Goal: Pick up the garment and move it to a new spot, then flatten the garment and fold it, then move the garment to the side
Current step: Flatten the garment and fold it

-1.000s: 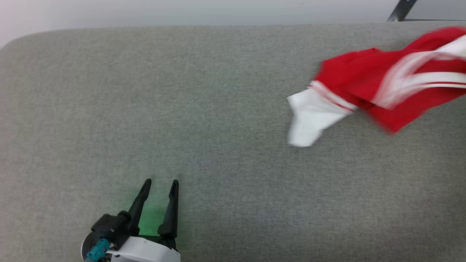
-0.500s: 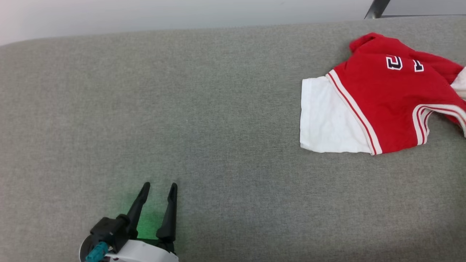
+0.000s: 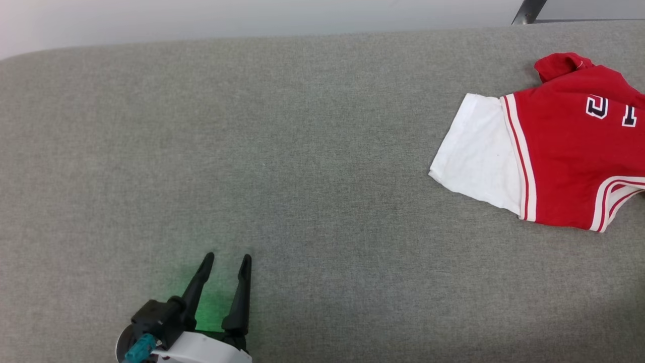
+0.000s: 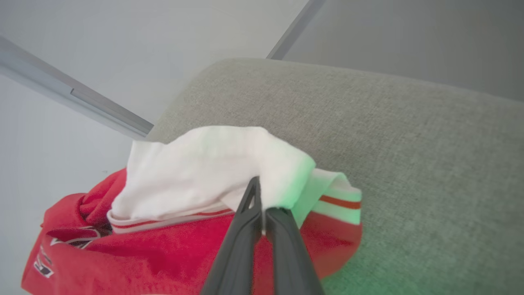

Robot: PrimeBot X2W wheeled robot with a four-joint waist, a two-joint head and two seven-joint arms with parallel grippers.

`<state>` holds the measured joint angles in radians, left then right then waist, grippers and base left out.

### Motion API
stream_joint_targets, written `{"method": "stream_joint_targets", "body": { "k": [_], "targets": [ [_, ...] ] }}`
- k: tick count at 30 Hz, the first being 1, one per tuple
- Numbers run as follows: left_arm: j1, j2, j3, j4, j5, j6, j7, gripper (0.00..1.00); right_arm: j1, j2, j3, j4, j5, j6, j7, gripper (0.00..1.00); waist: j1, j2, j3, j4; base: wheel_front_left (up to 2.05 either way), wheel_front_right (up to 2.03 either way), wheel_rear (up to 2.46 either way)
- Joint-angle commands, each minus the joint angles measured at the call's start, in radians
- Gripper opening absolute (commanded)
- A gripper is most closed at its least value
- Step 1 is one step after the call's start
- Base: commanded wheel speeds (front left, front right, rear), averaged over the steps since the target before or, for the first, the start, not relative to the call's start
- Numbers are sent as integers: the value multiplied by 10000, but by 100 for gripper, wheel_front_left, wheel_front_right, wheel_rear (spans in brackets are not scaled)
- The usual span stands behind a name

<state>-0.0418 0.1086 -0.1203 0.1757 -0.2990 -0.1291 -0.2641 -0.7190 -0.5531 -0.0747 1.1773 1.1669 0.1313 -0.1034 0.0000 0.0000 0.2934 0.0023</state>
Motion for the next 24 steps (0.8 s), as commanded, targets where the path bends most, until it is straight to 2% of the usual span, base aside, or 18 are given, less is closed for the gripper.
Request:
{"method": "stream_joint_targets", "body": {
  "k": [1,4,5,6,7,12,15,20,24],
  "targets": [
    [-39,37,28,-20,-43,-19,-3,100,-240,42,157,136,-214,-11,-179,0,0,0,-17,30,0,0,0],
    [-18,45,69,-51,-16,-19,-3,100,-367,49,358,155,-487,-11,-290,0,0,0,-50,29,0,0,0],
    [4,43,90,-60,-6,-19,-3,100,-399,30,510,98,-624,-11,-334,20,0,0,-69,21,0,0,0],
    [36,37,110,-55,4,-19,-3,100,-430,-29,725,37,-888,-11,-390,48,0,0,-105,3,0,0,0],
    [73,31,120,-56,18,-19,-3,100,-443,-113,968,-80,-1166,-11,-389,100,0,0,-148,-15,0,0,0],
    [193,-16,79,-60,16,-19,-3,100,-262,-702,2342,-728,-2637,-11,-240,100,0,0,-358,-138,0,0,0],
    [236,-39,87,-68,0,-19,-3,100,-205,-1078,2917,-1237,-3210,-11,201,100,0,0,-405,-245,0,0,0],
    [241,-43,22,-84,1,-20,-3,100,-157,-1679,3716,-2226,-3852,-11,1610,100,0,0,-353,-381,0,0,0],
    [216,2,-16,-86,-3,-20,-3,100,-341,-2262,3976,-2988,-4168,-11,2703,100,0,0,-287,-429,0,0,0]
  ]
}}
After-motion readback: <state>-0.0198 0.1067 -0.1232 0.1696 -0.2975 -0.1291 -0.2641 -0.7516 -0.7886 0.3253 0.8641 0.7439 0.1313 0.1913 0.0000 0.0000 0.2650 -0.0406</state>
